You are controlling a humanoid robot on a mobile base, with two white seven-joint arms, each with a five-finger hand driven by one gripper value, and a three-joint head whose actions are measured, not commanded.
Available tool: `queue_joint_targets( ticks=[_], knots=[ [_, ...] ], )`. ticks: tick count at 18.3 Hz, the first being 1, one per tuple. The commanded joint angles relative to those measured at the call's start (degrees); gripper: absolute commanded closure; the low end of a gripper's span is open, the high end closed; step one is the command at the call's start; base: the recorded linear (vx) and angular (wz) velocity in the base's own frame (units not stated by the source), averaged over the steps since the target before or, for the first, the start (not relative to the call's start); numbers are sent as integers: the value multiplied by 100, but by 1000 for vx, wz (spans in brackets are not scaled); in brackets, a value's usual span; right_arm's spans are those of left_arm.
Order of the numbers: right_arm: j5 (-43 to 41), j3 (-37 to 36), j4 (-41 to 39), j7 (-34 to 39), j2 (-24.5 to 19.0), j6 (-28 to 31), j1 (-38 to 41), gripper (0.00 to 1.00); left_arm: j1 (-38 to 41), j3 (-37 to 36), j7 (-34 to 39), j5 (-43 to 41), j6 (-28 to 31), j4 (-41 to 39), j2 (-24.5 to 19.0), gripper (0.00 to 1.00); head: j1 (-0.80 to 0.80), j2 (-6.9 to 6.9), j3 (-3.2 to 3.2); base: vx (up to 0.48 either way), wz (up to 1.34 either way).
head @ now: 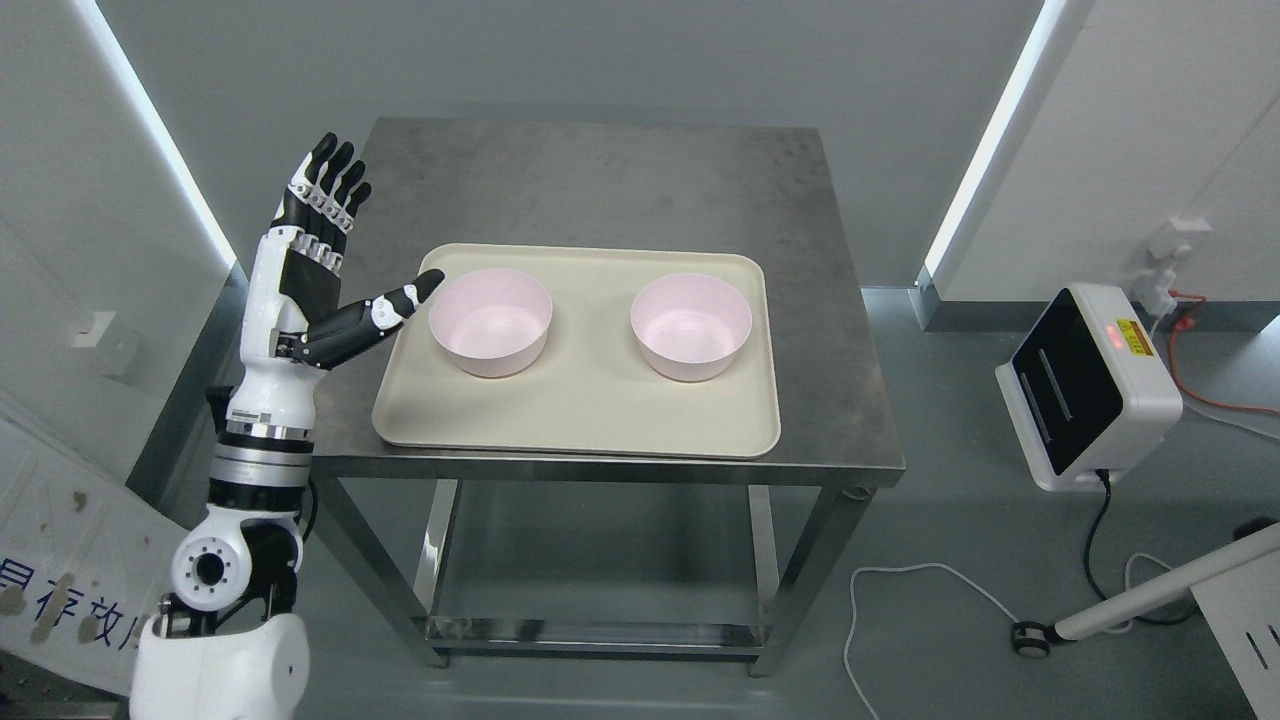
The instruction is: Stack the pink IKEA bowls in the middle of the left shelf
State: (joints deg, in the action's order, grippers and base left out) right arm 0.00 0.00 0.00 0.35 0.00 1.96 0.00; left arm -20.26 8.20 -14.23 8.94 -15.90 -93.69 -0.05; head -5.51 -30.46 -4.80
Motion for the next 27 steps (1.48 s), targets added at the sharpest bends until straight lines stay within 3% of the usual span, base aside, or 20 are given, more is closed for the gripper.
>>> queue_joint_targets(
  ticks=[1,8,12,15,21,23,27],
  knots=[
    [0,-70,-193,0,100,6,149,0,4,93,-1,3,-27,17,-95,0,0,0,0,0,0],
    [-8,-62,-193,0,100,-3,149,0,-13,112,-376,-128,69,96,-95,0,0,0,0,0,0],
    [0,-62,-193,0,100,6,149,0,-118,59,-1186,-1236,-9,149,-617,0,0,0,0,0,0],
    [0,-62,-193,0,100,-3,149,0,-356,-327,-1354,-1350,-482,149,-1583,1,0,0,0,0,0],
    [0,-70,-193,0,100,6,149,0,-1129,-442,-1477,-2763,-1195,149,-1629,1,0,0,0,0,0],
    [0,-70,-193,0,100,-3,149,0,-1270,-652,-1556,-2845,-1222,149,-1682,1,0,0,0,0,0],
    [0,-70,-193,0,100,-3,149,0,-1673,-1258,-1985,-2915,-1214,149,-2226,3,0,0,0,0,0]
  ],
)
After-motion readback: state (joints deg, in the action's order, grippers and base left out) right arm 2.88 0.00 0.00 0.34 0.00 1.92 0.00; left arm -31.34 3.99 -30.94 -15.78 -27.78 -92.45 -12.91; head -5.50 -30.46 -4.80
